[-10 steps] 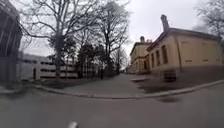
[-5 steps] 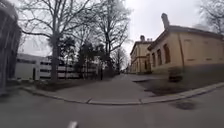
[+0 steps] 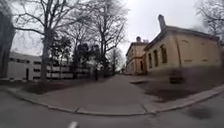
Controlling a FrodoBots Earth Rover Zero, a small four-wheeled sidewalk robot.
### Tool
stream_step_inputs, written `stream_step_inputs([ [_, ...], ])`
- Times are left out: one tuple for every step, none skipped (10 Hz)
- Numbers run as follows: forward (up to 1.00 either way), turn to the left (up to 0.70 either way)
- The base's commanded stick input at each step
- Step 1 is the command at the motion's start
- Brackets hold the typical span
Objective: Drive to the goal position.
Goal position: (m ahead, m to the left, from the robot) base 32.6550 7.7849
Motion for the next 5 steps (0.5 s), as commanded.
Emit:
stream_step_inputs([
  [1.0, 0.01],
  [1.0, 0.01],
  [1.0, 0.01],
  [1.0, 0.01],
  [1.0, 0.01],
])
